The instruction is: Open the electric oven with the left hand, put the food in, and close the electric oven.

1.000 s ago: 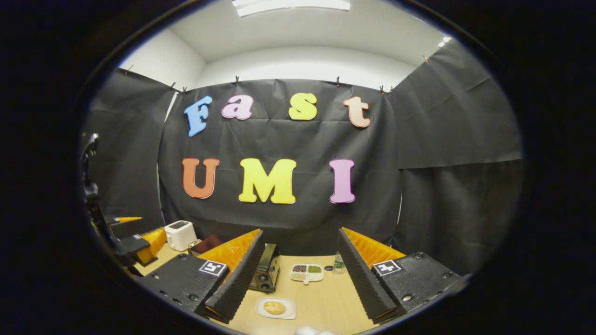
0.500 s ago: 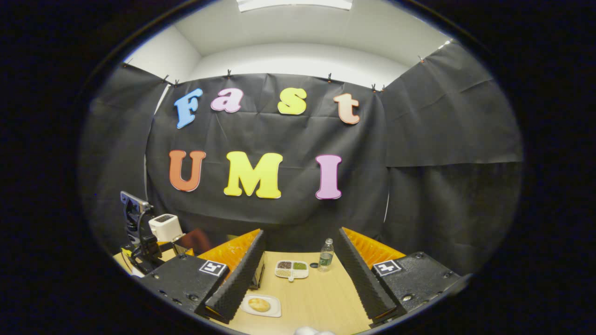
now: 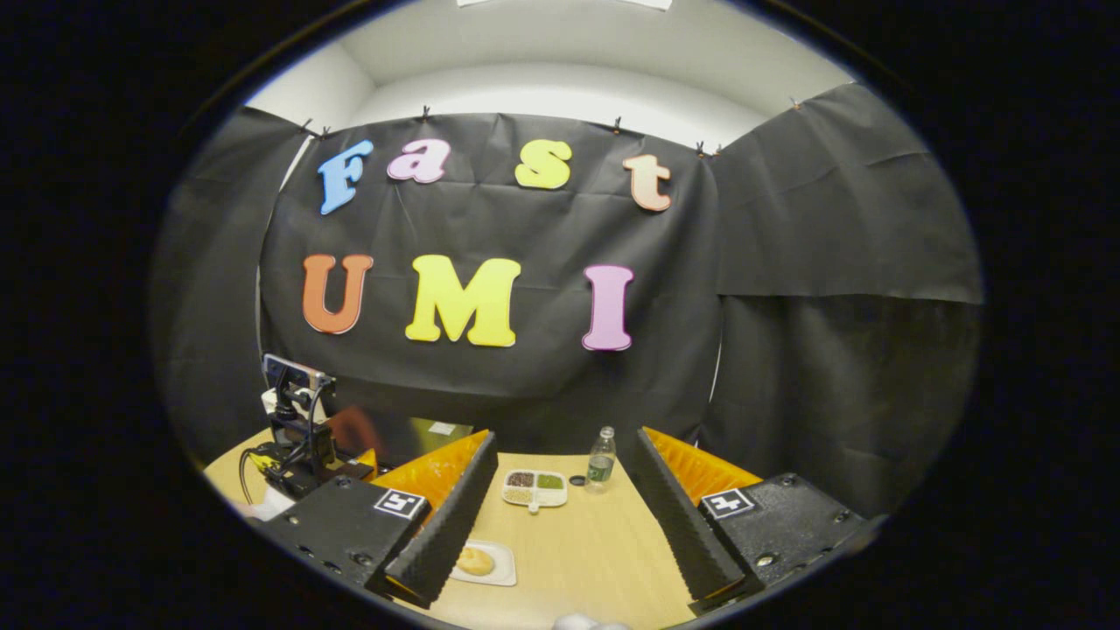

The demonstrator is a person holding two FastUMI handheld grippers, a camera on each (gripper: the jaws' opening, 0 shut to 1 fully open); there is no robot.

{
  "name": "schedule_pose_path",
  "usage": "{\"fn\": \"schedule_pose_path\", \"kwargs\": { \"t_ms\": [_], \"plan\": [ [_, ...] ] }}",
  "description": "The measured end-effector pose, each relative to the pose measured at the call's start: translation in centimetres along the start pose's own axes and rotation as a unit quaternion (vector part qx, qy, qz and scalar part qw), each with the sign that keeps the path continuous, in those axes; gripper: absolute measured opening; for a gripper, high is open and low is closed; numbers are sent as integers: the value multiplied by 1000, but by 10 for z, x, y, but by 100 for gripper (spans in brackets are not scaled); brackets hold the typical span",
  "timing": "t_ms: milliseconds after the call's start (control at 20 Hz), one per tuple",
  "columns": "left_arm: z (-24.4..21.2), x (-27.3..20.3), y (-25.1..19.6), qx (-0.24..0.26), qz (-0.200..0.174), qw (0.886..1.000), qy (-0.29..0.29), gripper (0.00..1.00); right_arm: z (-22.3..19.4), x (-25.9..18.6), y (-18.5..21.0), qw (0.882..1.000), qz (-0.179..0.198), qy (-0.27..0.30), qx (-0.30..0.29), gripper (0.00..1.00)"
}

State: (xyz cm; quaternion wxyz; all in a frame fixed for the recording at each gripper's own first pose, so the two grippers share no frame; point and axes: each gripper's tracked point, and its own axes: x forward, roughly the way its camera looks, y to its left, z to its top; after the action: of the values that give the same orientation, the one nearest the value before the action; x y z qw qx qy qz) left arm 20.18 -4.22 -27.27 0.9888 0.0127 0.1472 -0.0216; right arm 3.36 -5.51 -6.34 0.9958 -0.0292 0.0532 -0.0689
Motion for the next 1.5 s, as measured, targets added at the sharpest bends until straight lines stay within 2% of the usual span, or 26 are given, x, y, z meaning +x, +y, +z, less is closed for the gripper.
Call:
{"fn": "schedule_pose_path", "kwargs": {
  "t_ms": [50, 100, 150, 200, 250, 300, 350, 400, 450, 700, 1050, 1500],
  "plan": [
    [-1, 3, 0, 3, -2, 1000, 1, 96, 0, 0, 1, 1000, 1, 0, 0, 97],
    [-4, 6, 1, 4, -2, 1000, 8, 88, -2, 1, 2, 1000, 2, 2, -1, 97],
    [-11, 7, 1, 5, -3, 1000, 21, 96, -2, 1, 3, 1000, 3, 4, -1, 97],
    [-18, 7, 1, 8, -1, 999, 34, 96, -4, 2, 4, 1000, 4, 5, -1, 97],
    [-15, 5, 1, 11, -1, 1000, 27, 88, -4, 1, 4, 1000, 5, 6, -1, 97],
    [-12, 8, 0, 16, -2, 1000, 24, 98, -5, 0, 4, 1000, 5, 7, 0, 97],
    [-16, 10, 1, 20, -2, 999, 30, 97, -5, 1, 4, 1000, 7, 8, 0, 97],
    [-17, 10, 1, 20, -2, 999, 35, 90, -6, 0, 4, 1000, 8, 9, -1, 97],
    [-15, 10, 0, 17, -2, 999, 35, 98, -6, 0, 4, 1000, 10, 10, -2, 97],
    [-20, 4, 1, 12, -1, 999, 50, 98, -12, 2, 5, 1000, 17, 19, 5, 97],
    [-34, -29, 1, 15, -4, 999, 52, 98, -17, 0, 8, 999, 29, 21, 10, 97],
    [-78, -79, 2, 13, -8, 997, 76, 98, -23, -9, 20, 998, 54, 27, 6, 97]
  ]
}}
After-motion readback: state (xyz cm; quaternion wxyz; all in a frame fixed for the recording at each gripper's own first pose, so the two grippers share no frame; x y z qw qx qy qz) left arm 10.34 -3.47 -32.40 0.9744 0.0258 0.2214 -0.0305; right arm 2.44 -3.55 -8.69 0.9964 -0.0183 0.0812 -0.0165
